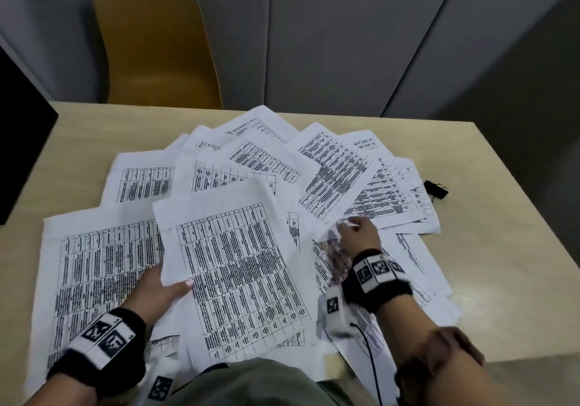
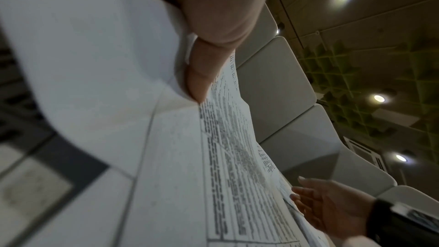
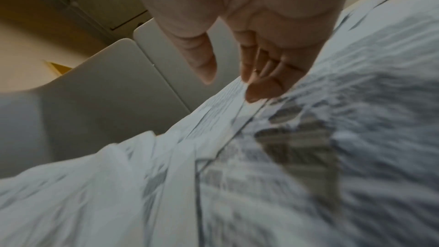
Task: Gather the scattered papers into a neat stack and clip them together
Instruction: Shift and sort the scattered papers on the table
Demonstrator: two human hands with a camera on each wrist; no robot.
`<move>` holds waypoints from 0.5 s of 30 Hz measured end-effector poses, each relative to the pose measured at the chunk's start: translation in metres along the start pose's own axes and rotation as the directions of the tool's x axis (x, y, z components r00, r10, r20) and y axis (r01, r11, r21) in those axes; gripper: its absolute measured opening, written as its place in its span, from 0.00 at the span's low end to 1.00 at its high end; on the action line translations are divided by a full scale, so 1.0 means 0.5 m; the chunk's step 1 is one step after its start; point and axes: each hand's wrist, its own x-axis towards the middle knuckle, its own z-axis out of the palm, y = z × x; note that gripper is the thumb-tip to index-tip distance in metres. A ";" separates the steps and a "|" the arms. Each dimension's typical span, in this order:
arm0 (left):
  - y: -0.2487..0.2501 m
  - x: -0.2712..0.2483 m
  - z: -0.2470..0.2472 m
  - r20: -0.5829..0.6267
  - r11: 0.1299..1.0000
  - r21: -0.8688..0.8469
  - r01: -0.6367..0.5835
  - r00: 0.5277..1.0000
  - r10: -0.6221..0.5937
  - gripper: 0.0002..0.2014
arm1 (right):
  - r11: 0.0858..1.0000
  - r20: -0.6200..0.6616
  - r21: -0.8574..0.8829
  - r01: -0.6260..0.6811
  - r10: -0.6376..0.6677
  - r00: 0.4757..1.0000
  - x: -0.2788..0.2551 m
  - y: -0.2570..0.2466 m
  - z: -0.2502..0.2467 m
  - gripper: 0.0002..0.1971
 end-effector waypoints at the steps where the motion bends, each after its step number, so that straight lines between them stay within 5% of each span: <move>1: -0.001 -0.001 -0.001 -0.006 1.000 0.004 -0.010 1.000 0.010 0.21 | 0.999 -0.038 0.001 -0.038 0.038 0.999 0.019 -0.016 0.000 0.24; 5: -0.008 -0.001 0.002 -0.020 0.999 0.041 -0.007 1.000 0.007 0.19 | 0.990 -0.075 -0.011 -0.140 0.138 0.988 0.074 -0.077 0.024 0.39; 12: -0.027 0.008 -0.007 -0.060 0.998 -0.042 0.053 0.997 -0.055 0.21 | 0.987 -0.010 -0.126 -0.098 0.097 0.995 0.098 -0.079 0.070 0.18; 15: -0.029 0.011 -0.002 -0.062 0.995 -0.070 0.067 0.996 -0.071 0.25 | 0.985 -0.018 -0.134 -0.113 0.111 0.994 0.104 -0.087 0.075 0.29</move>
